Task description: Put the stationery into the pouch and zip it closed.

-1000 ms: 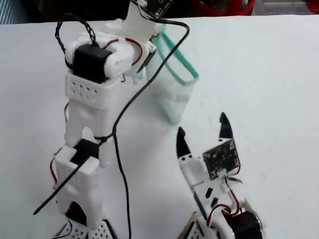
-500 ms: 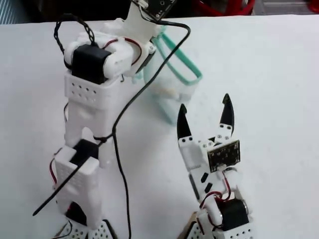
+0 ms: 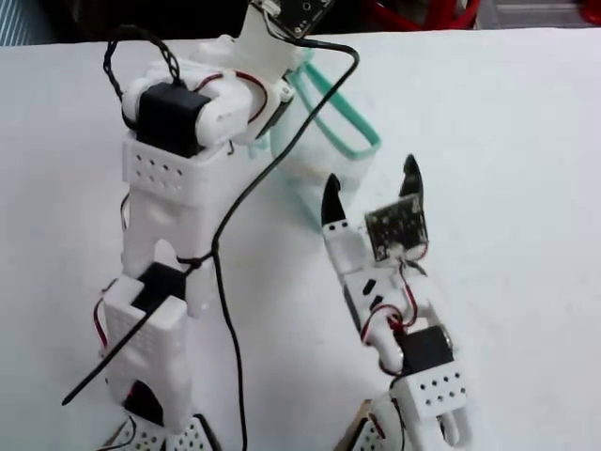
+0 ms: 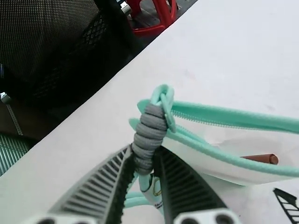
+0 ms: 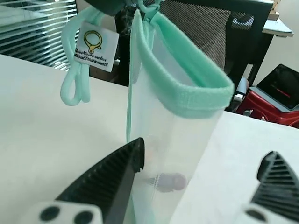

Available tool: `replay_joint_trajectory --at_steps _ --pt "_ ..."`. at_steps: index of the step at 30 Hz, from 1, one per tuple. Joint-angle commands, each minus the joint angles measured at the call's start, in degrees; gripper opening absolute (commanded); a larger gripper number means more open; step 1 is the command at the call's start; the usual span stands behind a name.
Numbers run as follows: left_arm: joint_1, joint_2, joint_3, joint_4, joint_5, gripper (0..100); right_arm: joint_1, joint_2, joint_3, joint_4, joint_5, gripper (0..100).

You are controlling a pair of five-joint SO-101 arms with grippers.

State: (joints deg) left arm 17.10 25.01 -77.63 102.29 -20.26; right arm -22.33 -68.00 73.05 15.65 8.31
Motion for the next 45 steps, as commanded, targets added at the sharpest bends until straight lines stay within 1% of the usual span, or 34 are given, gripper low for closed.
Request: replay_joint_trajectory --at_steps 1,4,5,6,8,11,13,17,23,26,28,30,32,35,38,41,45 --pt "0.0 -1.7 -0.3 -0.8 -0.4 2 -1.0 1.8 -3.7 -1.5 0.2 37.3" --pt "0.2 -1.7 -0.3 -0.9 -0.4 2 -3.1 1.9 -3.8 -1.5 0.3 36.7" --pt "0.3 -1.7 -0.3 -1.0 -0.4 2 -3.8 2.1 -3.8 -1.5 0.5 34.8" --pt "0.3 -1.7 -0.3 -1.1 -0.4 2 -4.4 2.1 -3.8 -1.5 1.7 31.5" --pt "0.4 -1.7 -0.3 -1.1 -0.4 2 -4.7 1.9 -3.8 -1.5 4.4 21.8" --pt "0.3 -1.6 -0.3 -1.2 -0.7 2 -4.7 1.9 -3.5 -2.4 5.4 7.0" --pt "0.3 -1.6 -0.3 -1.2 -0.5 2 -4.7 1.9 -3.4 -2.9 5.6 1.6" --pt "0.8 -1.9 -0.3 -0.7 -0.4 2 -4.6 2.3 -3.4 -6.3 5.4 1.9" --pt "5.2 -2.3 -0.2 0.2 -0.4 2 -4.6 2.5 0.5 -15.8 5.4 1.9" --pt "6.7 -2.9 -0.2 0.3 -0.2 2 -4.5 2.6 2.4 -17.8 5.3 1.9" --pt "7.8 -5.1 1.6 0.4 1.8 2 -4.6 2.6 2.5 -17.8 5.3 1.9" --pt "9.3 -9.2 6.4 0.4 1.9 2 -4.4 2.6 2.5 -17.8 5.3 1.9" --pt "10.1 -14.0 14.1 0.3 1.6 2 -4.3 2.6 2.8 -17.7 4.2 1.9" --pt "9.6 -21.0 26.3 0.1 1.6 2 -2.4 2.5 3.3 -17.6 -0.2 1.9" --pt "8.0 -26.7 35.8 0.0 1.5 2 -1.4 2.5 3.3 -17.5 -1.9 1.9" --pt "8.0 -30.2 42.0 0.0 1.5 2 -1.6 2.5 3.3 -17.4 -2.2 1.9" --pt "10.1 -32.7 46.9 0.0 1.5 2 -1.6 2.4 3.2 -17.4 -2.2 1.9"
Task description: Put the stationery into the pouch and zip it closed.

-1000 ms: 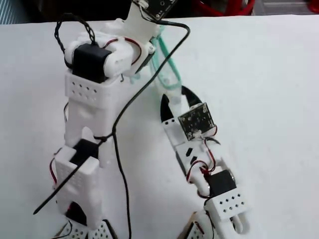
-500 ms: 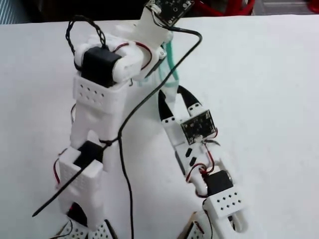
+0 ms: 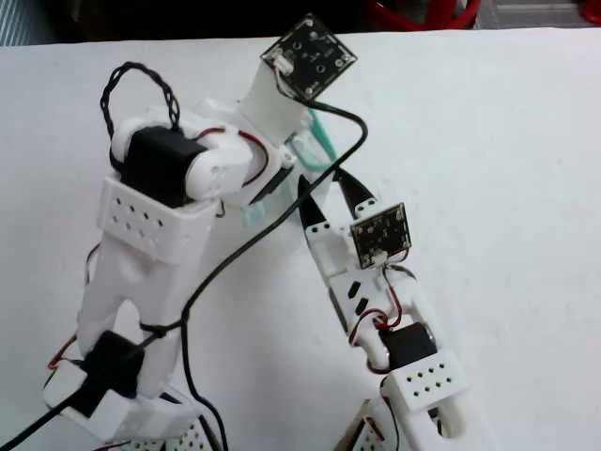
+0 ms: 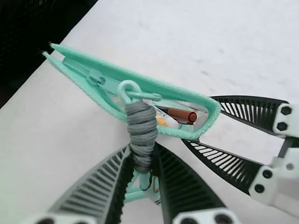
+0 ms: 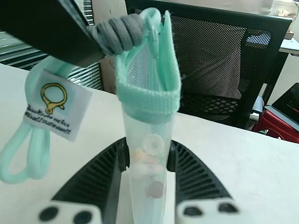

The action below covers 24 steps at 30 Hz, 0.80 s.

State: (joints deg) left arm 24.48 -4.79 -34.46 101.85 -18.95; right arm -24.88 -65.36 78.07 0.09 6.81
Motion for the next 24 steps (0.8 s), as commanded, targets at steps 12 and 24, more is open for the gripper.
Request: replay_joint_trajectory --at_steps 12,24 --pt "13.7 -8.8 9.9 0.4 0.7 2 -1.5 -0.1 -2.3 -2.2 -0.8 1.9" --pt "15.5 -23.2 19.3 0.5 0.4 2 -1.3 -0.4 -2.6 -2.2 -0.8 1.9"
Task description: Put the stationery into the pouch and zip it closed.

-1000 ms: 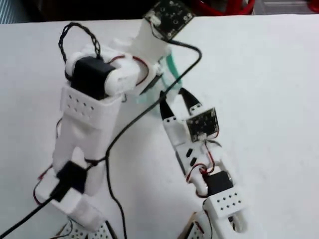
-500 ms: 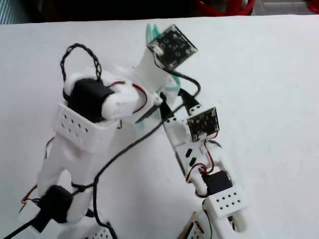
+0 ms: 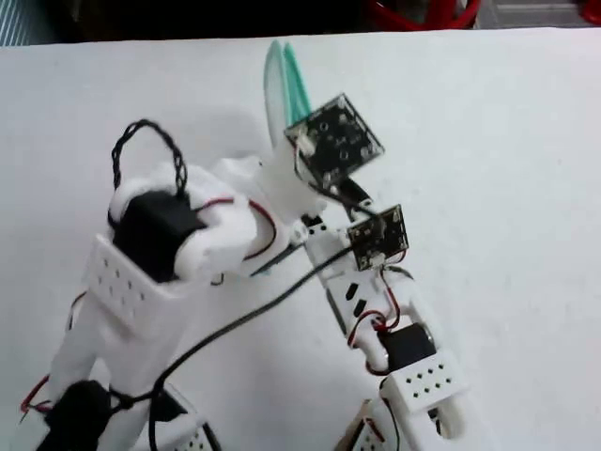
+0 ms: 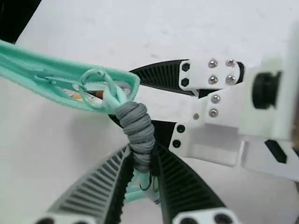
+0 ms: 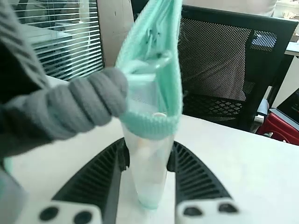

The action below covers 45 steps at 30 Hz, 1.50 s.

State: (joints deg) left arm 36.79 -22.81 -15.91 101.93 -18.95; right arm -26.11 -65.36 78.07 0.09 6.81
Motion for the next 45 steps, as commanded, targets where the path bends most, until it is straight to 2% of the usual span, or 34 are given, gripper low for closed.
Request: replay_joint_trajectory --at_steps 1,7,12,18,22,25,29,32,36,45 --pt "3.1 -6.4 0.8 0.4 0.3 2 0.0 -0.7 -2.6 -1.8 -0.8 1.9" --pt "-1.8 -7.8 1.2 -1.0 0.2 2 -0.1 -0.8 -3.3 -1.3 -0.8 1.9" --pt "-3.1 -7.8 2.1 -1.0 0.2 2 0.0 -0.8 -9.7 5.6 -4.4 1.8" --pt "-3.1 -8.0 13.9 -9.5 1.0 2 -0.6 -2.2 -14.8 14.4 -7.4 1.8" --pt "-2.9 -8.3 17.4 -12.0 6.3 2 -0.6 -6.3 -14.8 15.7 -7.4 1.8" --pt "-0.2 -8.4 17.9 -9.0 6.7 2 -0.2 -6.8 -14.9 15.7 -7.4 1.8" --pt "7.8 -8.4 18.3 -3.3 6.5 2 -0.1 -2.5 -16.2 15.6 -7.4 1.8" --pt "10.2 -8.4 18.2 -0.5 2.5 2 0.7 0.8 -18.5 15.9 -9.6 1.8" --pt "10.1 -8.5 19.6 0.5 -2.8 2 3.3 3.1 -21.5 18.0 -11.8 1.8" --pt "10.2 -9.6 25.2 0.6 -14.4 2 3.9 3.4 -21.9 16.0 -11.8 1.8"
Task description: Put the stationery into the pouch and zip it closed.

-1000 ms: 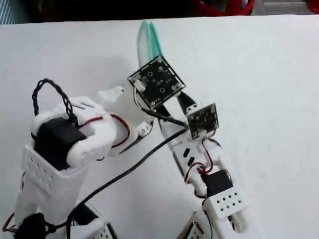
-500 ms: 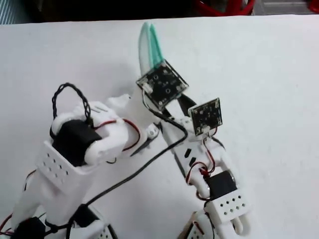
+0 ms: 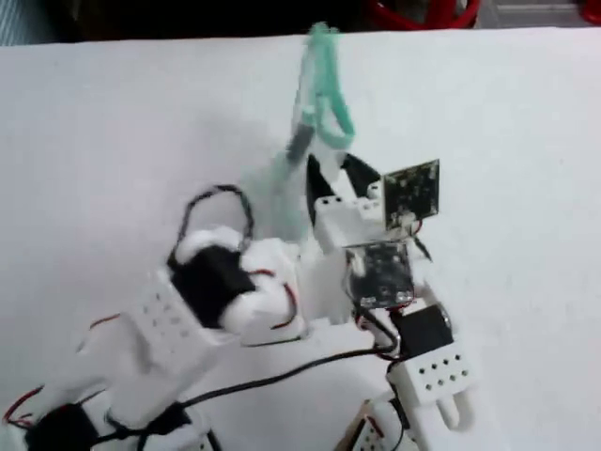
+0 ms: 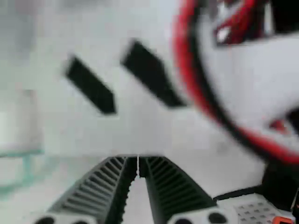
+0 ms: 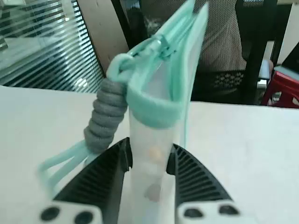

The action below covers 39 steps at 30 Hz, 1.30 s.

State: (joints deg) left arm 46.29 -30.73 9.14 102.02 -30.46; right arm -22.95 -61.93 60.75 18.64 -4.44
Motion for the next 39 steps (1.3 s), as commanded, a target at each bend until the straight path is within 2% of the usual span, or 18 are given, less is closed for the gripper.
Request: replay_joint_trajectory --at_steps 1,6,11,13,15,18,20,27,30,33,39 --pt "0.7 -2.8 0.1 0.5 -4.1 2 0.8 0.0 -4.6 -2.9 -0.5 1.8" --pt "0.2 -12.4 -0.3 0.5 -7.5 2 0.8 2.7 -4.5 -4.1 -0.5 1.8" --pt "-8.5 -19.7 -6.2 -0.8 -6.8 2 0.8 2.7 -4.2 -2.7 -0.5 1.8" --pt "-13.8 -20.3 -10.6 -4.0 -1.9 2 0.6 1.5 -4.1 -1.6 -0.5 1.8" --pt "-19.1 -20.3 -13.6 -9.2 6.0 4 0.3 0.0 -3.4 -0.7 -0.5 1.8" --pt "-24.9 -17.7 -13.0 -18.4 18.5 17 0.2 -3.4 -0.8 -0.6 -0.4 1.8" --pt "-26.9 -12.9 -12.7 -20.7 23.3 23 0.2 -6.4 1.3 -0.4 -0.2 1.8" --pt "-23.0 7.4 -20.8 -17.6 19.1 22 0.2 -15.0 8.6 -0.4 1.6 1.8" --pt "-23.3 13.9 -24.7 -18.0 14.9 22 0.2 -15.6 9.8 -0.4 1.9 1.8" --pt "-22.9 18.3 -25.5 -17.6 10.8 22 0.0 -15.6 10.2 -0.4 1.9 1.8" --pt "-24.6 22.7 -25.5 -21.9 10.1 22 -1.5 -15.8 10.7 -0.3 1.9 1.8"
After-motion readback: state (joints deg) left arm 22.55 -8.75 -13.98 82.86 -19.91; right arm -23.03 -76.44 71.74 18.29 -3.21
